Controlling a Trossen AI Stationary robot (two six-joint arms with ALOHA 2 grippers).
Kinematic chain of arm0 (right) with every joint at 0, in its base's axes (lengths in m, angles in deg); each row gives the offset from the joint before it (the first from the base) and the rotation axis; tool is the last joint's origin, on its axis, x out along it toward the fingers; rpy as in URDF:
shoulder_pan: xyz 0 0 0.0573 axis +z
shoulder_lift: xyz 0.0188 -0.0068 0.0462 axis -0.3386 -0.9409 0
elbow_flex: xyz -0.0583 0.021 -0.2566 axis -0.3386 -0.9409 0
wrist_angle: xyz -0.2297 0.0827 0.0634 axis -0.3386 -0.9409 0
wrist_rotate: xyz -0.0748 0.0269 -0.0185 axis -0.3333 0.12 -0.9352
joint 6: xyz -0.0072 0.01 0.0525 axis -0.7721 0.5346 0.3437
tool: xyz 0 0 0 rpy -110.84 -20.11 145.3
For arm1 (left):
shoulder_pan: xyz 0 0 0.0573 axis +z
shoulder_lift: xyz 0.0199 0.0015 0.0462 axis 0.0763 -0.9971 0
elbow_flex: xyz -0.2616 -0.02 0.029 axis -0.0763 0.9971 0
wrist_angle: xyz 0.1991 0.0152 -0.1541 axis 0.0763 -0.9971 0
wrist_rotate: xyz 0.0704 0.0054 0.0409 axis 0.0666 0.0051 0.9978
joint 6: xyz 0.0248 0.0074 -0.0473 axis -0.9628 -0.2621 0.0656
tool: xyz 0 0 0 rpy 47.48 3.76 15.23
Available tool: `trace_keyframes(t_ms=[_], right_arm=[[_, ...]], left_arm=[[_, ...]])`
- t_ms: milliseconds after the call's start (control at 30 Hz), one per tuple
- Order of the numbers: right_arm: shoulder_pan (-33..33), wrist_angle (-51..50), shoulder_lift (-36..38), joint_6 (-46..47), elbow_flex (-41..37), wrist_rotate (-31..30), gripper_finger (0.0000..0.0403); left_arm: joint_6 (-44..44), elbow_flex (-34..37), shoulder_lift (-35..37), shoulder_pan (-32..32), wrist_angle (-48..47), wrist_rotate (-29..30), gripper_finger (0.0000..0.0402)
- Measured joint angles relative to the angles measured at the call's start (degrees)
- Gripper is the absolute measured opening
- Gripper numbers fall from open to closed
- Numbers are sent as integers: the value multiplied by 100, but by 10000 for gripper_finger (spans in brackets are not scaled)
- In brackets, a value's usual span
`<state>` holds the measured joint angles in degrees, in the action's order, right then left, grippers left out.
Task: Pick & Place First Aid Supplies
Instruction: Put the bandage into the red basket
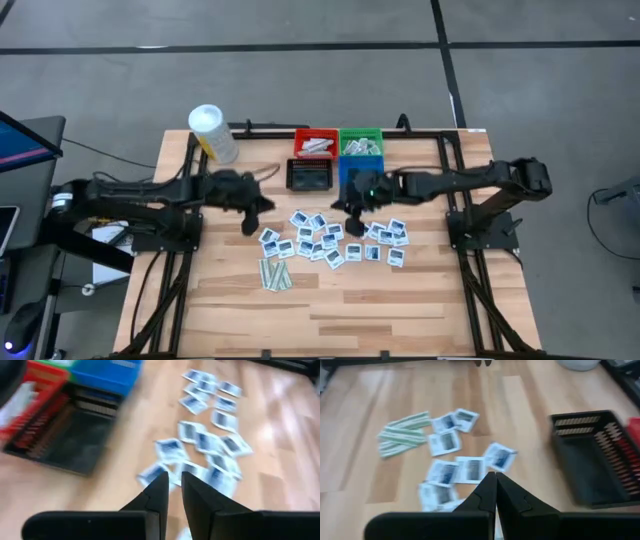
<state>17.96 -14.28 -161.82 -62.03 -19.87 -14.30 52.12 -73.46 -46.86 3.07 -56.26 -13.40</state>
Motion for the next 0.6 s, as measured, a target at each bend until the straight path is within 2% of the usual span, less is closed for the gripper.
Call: trace_keyframes(t_ms=[233, 400, 600], right_arm=[[1127, -15, 0, 660, 0, -884, 1], [1765, -31, -19, 668, 1, -880, 1], [2361, -7, -26, 944, -188, -892, 1]], left_arm=[[134, 447, 66, -1492, 5, 159, 53], [232, 639, -201, -2253, 11, 194, 53], [566, 655, -748, -2702, 183, 527, 53]])
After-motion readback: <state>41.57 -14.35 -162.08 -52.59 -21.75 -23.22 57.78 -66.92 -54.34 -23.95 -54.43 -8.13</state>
